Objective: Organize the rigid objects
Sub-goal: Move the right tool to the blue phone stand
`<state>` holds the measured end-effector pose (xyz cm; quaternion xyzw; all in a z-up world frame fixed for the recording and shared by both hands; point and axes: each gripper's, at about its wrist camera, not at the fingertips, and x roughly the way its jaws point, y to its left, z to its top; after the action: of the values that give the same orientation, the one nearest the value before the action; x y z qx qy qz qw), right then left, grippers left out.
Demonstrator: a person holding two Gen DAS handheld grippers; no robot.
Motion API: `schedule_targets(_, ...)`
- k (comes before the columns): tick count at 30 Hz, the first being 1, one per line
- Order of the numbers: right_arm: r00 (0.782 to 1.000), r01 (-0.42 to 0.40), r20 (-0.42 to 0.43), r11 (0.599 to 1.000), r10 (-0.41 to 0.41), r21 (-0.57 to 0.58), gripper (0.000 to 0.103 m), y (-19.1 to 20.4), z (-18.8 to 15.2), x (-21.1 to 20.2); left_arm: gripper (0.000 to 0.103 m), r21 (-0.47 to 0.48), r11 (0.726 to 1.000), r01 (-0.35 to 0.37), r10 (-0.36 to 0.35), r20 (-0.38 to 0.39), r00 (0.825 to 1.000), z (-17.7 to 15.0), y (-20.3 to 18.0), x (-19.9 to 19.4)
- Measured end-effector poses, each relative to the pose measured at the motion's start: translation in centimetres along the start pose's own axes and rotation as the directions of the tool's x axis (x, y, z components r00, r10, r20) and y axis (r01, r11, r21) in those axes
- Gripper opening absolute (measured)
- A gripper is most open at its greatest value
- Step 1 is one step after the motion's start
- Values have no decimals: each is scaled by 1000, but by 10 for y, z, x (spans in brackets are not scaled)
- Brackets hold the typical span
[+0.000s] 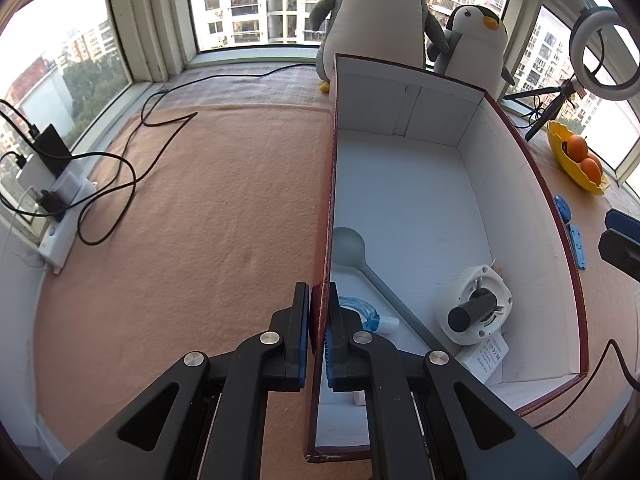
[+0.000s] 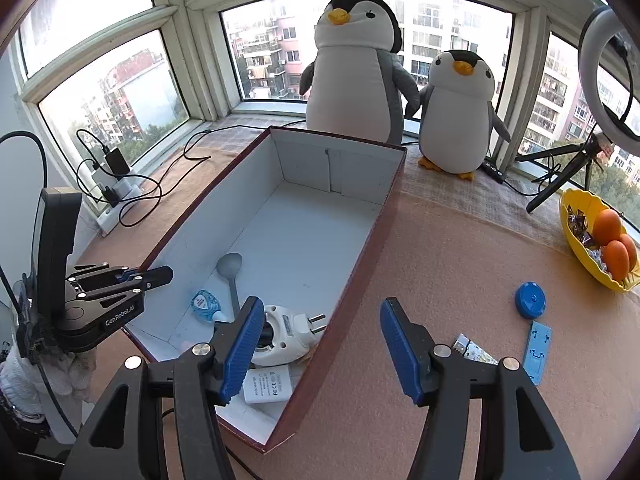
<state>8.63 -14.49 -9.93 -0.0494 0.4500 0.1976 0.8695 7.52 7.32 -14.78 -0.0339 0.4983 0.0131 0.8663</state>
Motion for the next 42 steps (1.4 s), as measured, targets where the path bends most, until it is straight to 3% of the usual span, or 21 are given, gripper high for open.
schedule_targets(9, 998, 70, -5, 992, -69, 104, 59, -57, -12, -6, 5, -3, 1000, -11, 11, -6, 1000, 0, -1, -1)
schedule_targets(17, 987, 160, -55, 961, -152, 224, 59, -130, -29, -6, 5, -3, 1000, -25, 24, -14, 1000, 1, -3, -1)
schedule_targets(26, 979, 179, -167, 895, -119, 409, 59, -212, -53, 22, 5, -19, 999, -35, 35, -32, 999, 1, -3, -1)
schedule_targets(30, 975, 186, -191, 883, -112, 432, 59, -229, -58, 32, 7, -25, 999, -37, 36, -39, 999, 0, -3, -1)
schedule_targets(33, 972, 192, -204, 883, -113, 429, 59, -235, -58, 39, 17, -32, 999, -32, 30, -49, 998, -1, -4, 0)
schedule_targets(42, 961, 212, -250, 897, -119, 388, 57, -242, -52, 65, 17, -39, 998, -51, 49, -49, 998, -2, -5, -2)
